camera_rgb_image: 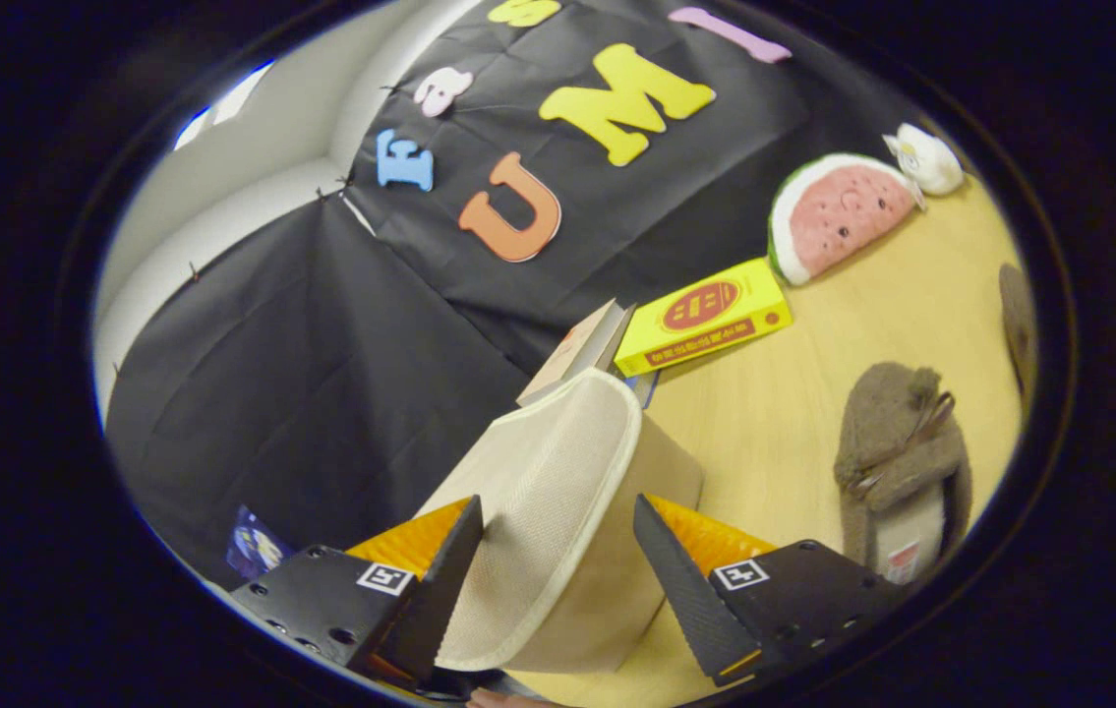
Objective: Open the storage box then place both shoes into the box .Put the left shoe in first, then the right shoe, with the right side of both shoes facing outward in a uniform manner.
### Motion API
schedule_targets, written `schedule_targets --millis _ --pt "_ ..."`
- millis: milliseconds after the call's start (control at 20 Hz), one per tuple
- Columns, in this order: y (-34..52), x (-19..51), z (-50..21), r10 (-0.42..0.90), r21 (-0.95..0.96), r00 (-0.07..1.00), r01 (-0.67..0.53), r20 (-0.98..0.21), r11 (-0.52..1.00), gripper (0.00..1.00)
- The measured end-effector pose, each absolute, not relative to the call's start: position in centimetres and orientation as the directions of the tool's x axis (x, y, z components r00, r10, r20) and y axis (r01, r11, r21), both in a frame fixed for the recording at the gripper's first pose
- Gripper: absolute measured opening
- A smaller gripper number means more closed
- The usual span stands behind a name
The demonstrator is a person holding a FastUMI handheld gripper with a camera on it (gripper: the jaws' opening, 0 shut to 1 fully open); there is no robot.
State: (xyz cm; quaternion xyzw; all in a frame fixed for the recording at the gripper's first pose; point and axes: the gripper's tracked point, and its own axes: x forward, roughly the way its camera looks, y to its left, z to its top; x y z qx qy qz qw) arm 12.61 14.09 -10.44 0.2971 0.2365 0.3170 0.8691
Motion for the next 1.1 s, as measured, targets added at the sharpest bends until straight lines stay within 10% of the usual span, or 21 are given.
schedule_targets --millis 200,300,600,700,1100 --pt "14.8 12.0 -10.4 0.751 0.759 0.622 -0.371 -0.224 0.534 0.95" --pt "14.8 12.0 -10.4 0.751 0.770 0.611 -0.346 -0.249 0.537 0.73" --pt "13.2 12.0 -9.1 0.689 0.726 0.657 -0.307 -0.307 0.616 0.54" --pt "13.0 11.6 -8.2 0.681 0.721 0.662 -0.302 -0.312 0.623 0.27" --pt "14.3 10.4 -4.9 0.633 0.643 0.661 -0.288 -0.403 0.710 0.08"
